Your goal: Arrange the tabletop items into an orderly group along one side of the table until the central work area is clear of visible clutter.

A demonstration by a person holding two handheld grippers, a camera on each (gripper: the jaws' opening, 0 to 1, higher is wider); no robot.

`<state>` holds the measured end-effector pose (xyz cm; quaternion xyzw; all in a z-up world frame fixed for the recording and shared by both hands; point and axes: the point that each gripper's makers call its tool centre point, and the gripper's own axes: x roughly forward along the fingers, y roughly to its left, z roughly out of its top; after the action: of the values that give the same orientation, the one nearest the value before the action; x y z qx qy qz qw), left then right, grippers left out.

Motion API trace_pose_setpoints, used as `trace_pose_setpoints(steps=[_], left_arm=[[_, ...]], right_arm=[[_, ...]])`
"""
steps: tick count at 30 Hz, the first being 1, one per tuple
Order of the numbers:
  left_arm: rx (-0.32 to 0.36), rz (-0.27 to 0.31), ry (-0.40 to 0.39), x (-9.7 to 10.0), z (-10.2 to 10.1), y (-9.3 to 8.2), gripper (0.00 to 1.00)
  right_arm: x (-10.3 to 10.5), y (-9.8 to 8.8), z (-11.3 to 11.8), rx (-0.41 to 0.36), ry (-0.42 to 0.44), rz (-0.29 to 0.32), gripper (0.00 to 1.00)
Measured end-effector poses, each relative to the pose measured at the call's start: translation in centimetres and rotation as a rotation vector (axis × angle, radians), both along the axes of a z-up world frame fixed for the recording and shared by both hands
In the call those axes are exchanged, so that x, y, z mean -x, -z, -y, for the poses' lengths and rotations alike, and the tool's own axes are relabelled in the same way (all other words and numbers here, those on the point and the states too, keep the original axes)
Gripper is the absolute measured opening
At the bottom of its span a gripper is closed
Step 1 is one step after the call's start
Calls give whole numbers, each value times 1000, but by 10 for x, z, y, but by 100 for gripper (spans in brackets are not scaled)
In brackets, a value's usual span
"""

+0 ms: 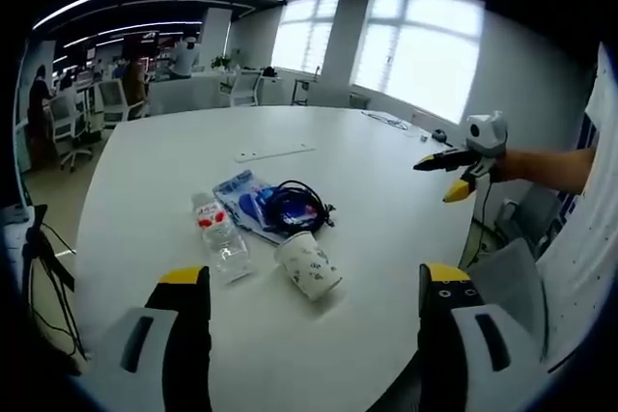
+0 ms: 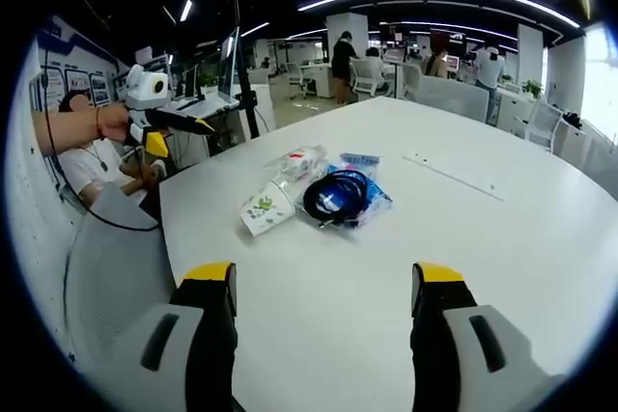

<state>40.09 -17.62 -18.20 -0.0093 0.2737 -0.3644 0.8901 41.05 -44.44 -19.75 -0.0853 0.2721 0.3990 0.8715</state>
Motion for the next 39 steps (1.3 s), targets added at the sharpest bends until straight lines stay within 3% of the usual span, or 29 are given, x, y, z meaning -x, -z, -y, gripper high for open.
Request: trace_pose_setpoints(steps=[39], left_arm=[[32, 52, 30, -55, 25, -12, 87]], right_arm=[[-49, -7, -22, 5, -43, 34, 71]])
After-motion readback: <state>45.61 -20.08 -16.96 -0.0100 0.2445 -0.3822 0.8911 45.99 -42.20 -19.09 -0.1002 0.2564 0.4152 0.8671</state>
